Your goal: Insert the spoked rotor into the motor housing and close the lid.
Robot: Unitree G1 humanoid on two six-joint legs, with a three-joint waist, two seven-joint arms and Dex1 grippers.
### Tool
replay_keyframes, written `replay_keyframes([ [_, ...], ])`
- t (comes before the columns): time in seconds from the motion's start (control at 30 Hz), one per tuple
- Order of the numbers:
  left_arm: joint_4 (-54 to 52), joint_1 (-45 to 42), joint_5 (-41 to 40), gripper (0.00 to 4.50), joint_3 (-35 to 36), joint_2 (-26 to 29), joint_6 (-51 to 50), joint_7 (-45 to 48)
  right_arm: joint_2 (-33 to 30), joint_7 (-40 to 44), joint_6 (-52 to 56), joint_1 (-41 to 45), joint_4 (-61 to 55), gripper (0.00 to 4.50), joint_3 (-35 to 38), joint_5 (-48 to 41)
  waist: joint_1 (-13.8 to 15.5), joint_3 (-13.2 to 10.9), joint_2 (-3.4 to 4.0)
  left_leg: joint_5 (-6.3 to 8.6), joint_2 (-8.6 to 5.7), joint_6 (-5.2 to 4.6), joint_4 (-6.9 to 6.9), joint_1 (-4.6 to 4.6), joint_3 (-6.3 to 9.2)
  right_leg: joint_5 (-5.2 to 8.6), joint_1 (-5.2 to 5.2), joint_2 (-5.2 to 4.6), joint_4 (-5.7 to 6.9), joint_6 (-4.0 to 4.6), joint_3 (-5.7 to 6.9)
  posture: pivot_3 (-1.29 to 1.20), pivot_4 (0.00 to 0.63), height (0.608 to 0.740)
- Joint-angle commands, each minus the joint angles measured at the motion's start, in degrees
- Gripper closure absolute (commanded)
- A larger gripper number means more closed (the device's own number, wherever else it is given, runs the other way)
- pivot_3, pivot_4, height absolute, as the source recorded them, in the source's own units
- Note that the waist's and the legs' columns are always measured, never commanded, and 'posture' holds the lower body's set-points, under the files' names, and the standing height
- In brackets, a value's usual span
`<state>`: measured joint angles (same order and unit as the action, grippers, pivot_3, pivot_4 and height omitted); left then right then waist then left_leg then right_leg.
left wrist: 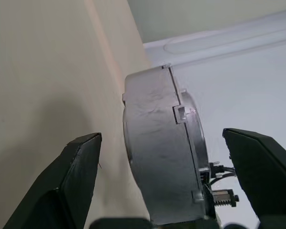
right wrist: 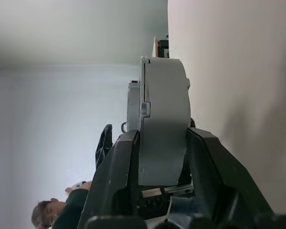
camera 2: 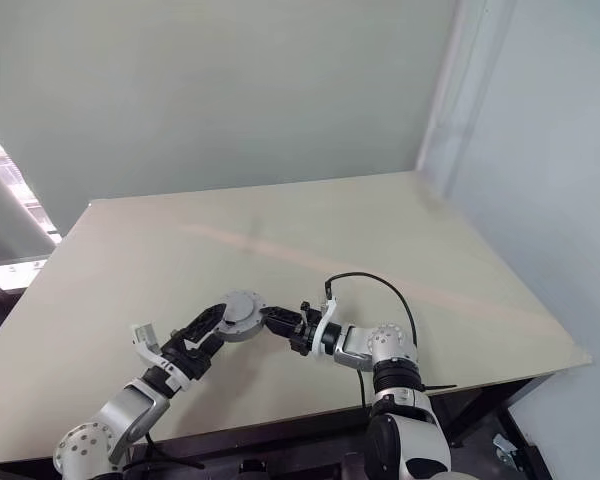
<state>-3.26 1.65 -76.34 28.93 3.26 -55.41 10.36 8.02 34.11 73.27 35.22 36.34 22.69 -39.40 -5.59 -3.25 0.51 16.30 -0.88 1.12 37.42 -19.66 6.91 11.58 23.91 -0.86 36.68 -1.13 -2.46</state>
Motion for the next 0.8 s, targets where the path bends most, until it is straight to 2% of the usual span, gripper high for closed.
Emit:
replay_keyframes([
  [0.03,0.0,-0.8,-1.0,0.05,-0.9,0.0,1.4,0.5,1.9,0.7,0.7,1.9,-3.9,3.23,-0.5,-3.8,0.0,0.0,0.00,0.00,0.00,0.00,0.00,0.00,0.00,0.00,0.00,0.00,0.00,0.00,0.00,0.00,0.000,0.740],
  [0.3,1.8,-1.9,-1.3,0.05,-2.0,-0.3,3.1,0.2,1.8,0.4,1.5,1.3,-5.1,3.23,-1.4,-4.1,0.0,0.0,0.00,0.00,0.00,0.00,0.00,-0.01,0.00,0.00,0.01,0.00,0.00,0.00,0.00,0.00,0.000,0.740],
  [0.4,2.3,-2.1,-1.8,0.90,-2.4,-0.4,3.0,0.1,1.7,0.3,1.9,1.2,-5.3,3.23,-1.6,-4.3,0.0,0.0,0.00,0.00,-0.01,0.00,0.00,-0.01,0.00,0.00,0.01,0.00,0.00,0.00,0.00,0.00,0.000,0.740],
  [0.53,3.1,-2.0,-3.3,2.26,-3.4,0.3,0.8,0.0,1.5,0.3,2.0,1.1,-5.5,3.23,-2.0,-4.6,0.0,0.0,0.00,0.00,-0.01,0.00,0.00,-0.02,0.00,0.00,0.02,0.00,0.00,0.00,0.00,0.00,0.000,0.740],
  [0.8,4.3,-1.9,-5.0,2.36,-4.8,-0.2,0.0,0.6,1.5,0.4,1.3,0.7,-6.5,3.23,-2.6,-4.5,0.0,0.0,0.00,0.00,-0.01,0.00,0.01,-0.02,0.00,0.00,0.02,0.00,0.00,0.00,0.00,0.00,0.000,0.740],
])
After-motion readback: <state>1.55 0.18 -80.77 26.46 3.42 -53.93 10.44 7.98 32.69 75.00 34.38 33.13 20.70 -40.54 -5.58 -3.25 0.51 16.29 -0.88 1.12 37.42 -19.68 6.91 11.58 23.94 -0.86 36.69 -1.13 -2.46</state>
